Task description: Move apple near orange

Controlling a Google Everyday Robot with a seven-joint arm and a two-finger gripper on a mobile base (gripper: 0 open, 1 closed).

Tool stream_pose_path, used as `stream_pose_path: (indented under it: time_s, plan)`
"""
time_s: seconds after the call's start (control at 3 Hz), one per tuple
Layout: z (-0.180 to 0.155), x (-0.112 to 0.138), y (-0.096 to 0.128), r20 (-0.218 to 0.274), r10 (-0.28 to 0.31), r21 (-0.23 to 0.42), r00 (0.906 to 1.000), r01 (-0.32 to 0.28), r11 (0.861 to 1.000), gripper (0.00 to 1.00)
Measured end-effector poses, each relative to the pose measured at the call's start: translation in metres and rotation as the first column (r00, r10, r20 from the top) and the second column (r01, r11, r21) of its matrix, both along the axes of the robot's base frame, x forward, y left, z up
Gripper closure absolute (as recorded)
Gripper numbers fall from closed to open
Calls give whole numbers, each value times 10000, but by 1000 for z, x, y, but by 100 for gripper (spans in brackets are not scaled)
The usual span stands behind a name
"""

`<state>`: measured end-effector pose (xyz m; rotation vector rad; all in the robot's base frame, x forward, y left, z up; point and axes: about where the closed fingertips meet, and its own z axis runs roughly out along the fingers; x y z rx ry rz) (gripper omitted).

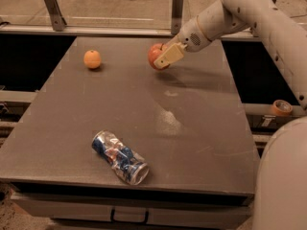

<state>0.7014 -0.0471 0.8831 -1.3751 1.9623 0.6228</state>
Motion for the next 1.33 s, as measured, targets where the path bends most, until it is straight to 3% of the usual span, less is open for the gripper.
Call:
stream_pose_path:
  time_s: [0.33, 0.67, 1.0, 1.33]
  plan:
    - [-4, -9, 11, -131, 236, 144, 9996, -234, 9996, 100]
    - [3, -37, 40, 60, 946, 578, 9955, -948, 9938, 100]
    - [4, -59, 70, 381, 1414, 887, 9892, -1443, 9856, 100]
    - [5, -53, 89, 1069, 1344, 1044, 9851, -1455, 9838, 100]
